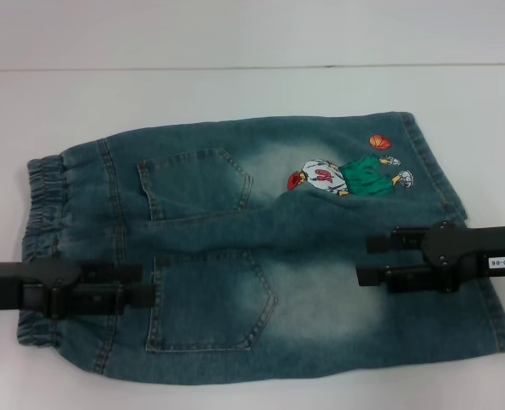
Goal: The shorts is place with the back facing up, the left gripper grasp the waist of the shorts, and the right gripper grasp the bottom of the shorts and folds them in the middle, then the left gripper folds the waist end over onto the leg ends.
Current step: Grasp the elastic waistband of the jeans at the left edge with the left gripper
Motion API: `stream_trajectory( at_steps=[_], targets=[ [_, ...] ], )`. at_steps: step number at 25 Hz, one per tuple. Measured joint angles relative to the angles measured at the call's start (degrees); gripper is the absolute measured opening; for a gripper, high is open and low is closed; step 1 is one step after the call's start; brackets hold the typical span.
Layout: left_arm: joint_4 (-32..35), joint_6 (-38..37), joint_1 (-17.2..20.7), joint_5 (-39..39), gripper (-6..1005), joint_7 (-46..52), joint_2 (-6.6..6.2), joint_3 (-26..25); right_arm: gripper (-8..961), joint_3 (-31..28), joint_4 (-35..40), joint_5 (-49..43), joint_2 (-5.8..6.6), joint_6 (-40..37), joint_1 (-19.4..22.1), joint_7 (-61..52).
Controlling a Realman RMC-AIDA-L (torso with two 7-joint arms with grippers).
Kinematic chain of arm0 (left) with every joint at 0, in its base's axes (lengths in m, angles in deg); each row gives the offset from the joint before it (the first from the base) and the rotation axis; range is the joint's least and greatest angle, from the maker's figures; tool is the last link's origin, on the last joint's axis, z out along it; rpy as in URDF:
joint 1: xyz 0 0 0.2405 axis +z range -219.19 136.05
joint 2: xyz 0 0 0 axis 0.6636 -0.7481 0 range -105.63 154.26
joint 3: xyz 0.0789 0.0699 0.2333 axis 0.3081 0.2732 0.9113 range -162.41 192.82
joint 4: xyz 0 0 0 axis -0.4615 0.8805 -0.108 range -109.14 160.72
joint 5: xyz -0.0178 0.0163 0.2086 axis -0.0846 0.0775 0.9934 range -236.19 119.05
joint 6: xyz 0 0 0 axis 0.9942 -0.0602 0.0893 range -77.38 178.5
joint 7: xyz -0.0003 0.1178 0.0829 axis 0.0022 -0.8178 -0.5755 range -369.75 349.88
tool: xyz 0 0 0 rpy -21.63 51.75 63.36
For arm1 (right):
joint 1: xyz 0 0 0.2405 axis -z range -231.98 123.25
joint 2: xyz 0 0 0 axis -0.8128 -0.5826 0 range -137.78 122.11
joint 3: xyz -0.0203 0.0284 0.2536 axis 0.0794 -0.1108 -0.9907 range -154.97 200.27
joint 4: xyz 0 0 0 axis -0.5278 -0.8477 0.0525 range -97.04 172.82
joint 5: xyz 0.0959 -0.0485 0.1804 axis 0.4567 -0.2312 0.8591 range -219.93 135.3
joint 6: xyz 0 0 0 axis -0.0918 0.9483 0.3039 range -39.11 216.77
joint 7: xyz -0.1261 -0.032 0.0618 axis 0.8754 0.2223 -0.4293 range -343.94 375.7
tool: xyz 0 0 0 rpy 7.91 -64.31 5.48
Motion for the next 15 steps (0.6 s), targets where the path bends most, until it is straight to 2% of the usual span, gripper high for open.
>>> stream_trajectory(
  at_steps=[11, 15],
  targets=[
    [0.08, 0.00, 0.12, 0.53, 815, 1.32, -0.11, -0.13, 805, 0.00, 0.00, 0.03, 0.00, -0.17, -0.01, -0.15],
    [2.68, 0.01, -0.31, 2.23, 816, 10.21, -1.12, -0.15, 804, 0.00, 0.00, 0.07, 0.00, -0.01, -0.01, 0.07]
  ],
)
